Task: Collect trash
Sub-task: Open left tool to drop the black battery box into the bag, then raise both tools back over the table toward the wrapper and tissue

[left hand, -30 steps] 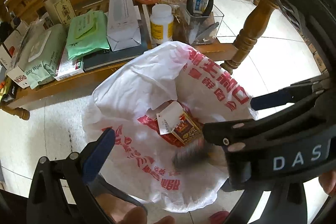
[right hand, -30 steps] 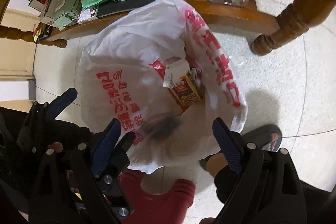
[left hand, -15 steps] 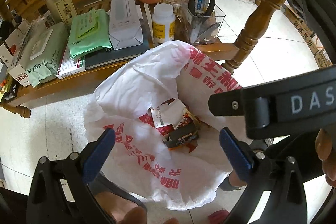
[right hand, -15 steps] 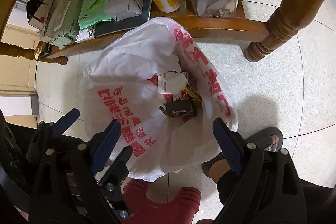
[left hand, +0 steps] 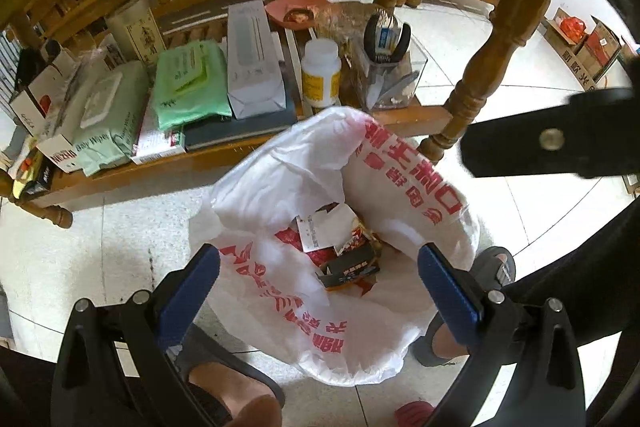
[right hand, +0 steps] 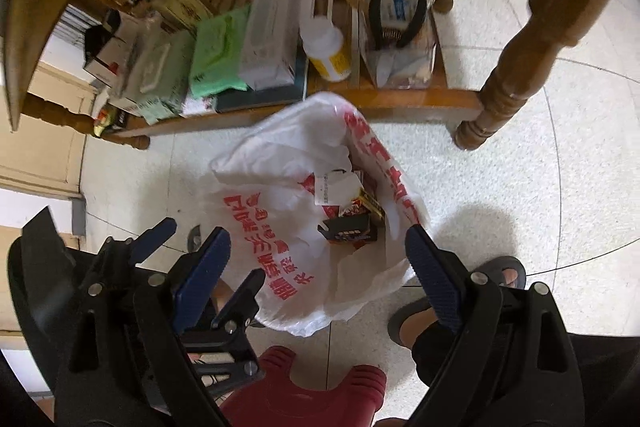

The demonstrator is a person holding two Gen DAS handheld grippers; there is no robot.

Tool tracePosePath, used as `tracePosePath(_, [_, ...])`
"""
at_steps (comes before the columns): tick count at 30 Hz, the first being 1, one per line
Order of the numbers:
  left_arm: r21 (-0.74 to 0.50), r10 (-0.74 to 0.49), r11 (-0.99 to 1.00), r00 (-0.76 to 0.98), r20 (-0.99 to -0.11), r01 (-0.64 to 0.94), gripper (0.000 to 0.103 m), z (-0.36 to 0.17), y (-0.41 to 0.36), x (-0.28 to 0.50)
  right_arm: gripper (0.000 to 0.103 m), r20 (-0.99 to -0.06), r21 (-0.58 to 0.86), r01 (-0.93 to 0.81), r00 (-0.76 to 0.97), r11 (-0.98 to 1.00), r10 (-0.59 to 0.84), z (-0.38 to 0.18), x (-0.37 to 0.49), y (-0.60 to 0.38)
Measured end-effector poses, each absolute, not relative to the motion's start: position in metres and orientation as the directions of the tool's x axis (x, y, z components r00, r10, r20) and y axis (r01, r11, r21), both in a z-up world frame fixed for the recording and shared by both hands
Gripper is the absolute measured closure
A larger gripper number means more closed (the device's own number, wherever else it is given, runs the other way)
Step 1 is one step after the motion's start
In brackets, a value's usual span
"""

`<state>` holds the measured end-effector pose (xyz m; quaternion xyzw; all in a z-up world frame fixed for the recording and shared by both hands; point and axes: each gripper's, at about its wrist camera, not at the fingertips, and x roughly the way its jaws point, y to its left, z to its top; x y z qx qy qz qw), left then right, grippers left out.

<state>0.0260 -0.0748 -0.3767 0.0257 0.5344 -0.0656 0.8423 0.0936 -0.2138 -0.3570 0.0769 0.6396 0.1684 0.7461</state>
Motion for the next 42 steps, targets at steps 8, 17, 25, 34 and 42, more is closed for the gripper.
tracePosePath(8, [-0.054, -0.104, 0.991, 0.465, -0.879, 0.118, 0.006, -0.333, -0.063, 0.018, 0.016, -0.904, 0.337, -0.166, 0.219, 0.927, 0.368, -0.293, 0.071, -0.230])
tracePosePath(17, [-0.073, -0.116, 0.992, 0.539, -0.834, 0.101, 0.006, -0.257, -0.045, 0.006, 0.016, -0.859, 0.317, -0.212, 0.350, 0.925, 0.374, -0.203, 0.054, -0.243])
tracePosePath(25, [-0.085, -0.133, 0.991, 0.629, -0.766, 0.105, 0.006, -0.164, -0.028, 0.010, 0.013, -0.804, 0.272, -0.274, 0.462, 0.922, 0.374, -0.117, 0.052, -0.252])
tracePosePath(34, [-0.102, -0.145, 0.989, 0.706, -0.693, 0.103, 0.006, -0.070, -0.004, 0.054, 0.012, -0.776, 0.213, -0.287, 0.531, 0.934, 0.340, -0.054, 0.084, -0.250])
tracePosePath(42, [-0.085, -0.134, 0.991, 0.701, -0.701, 0.105, 0.007, -0.047, 0.007, 0.127, 0.007, -0.786, 0.106, -0.266, 0.567, 0.958, 0.245, -0.029, 0.140, -0.239])
